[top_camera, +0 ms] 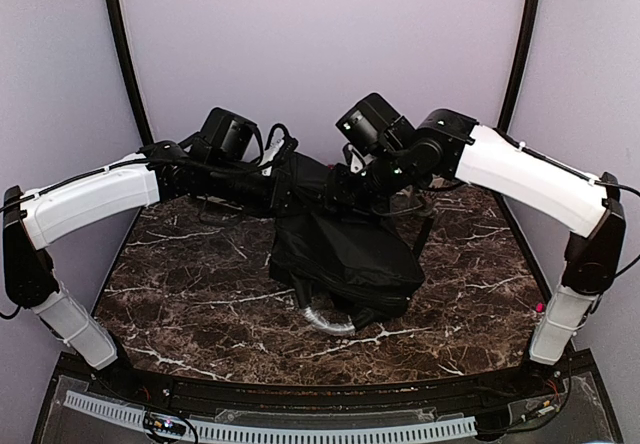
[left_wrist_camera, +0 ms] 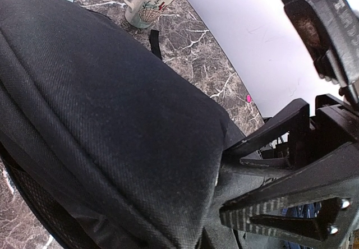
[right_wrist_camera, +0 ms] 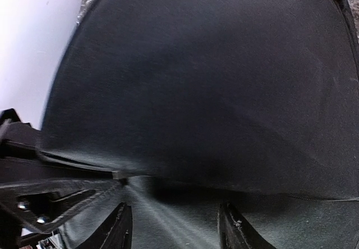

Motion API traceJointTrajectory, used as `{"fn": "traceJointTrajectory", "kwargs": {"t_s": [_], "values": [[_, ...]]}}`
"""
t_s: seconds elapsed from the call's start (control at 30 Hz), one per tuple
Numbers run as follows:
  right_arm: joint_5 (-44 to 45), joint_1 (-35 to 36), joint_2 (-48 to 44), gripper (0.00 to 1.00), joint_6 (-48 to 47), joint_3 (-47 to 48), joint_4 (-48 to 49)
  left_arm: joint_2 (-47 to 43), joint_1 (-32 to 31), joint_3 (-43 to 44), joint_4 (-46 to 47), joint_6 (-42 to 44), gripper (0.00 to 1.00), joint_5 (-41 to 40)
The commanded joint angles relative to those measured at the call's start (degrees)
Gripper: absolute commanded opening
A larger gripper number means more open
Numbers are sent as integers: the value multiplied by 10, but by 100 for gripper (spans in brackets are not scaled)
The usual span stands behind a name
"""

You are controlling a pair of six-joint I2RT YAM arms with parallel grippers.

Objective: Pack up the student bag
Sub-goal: Pick up the student bag from the upper front pocket.

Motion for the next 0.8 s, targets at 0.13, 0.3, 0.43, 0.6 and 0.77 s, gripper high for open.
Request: {"fn": "traceJointTrajectory", "kwargs": {"t_s": [0.13,0.3,0.43,0.6,0.77], "values": [[3,-14,6,52,15,38,29,-23,-10,43,111,24,0,20],[-1,-18,14,54,15,43,35,-23,-14,44,108,30,0,15],[-2,-19,24,53,13,49,32,-22,-16,48,106,35,0,11],[12,-22,31,52,20,50,13,-23,-21,51,102,43,0,5],[12,-26,39,47,28,49,1,-17,-36,60,86,62,0,-10]]}}
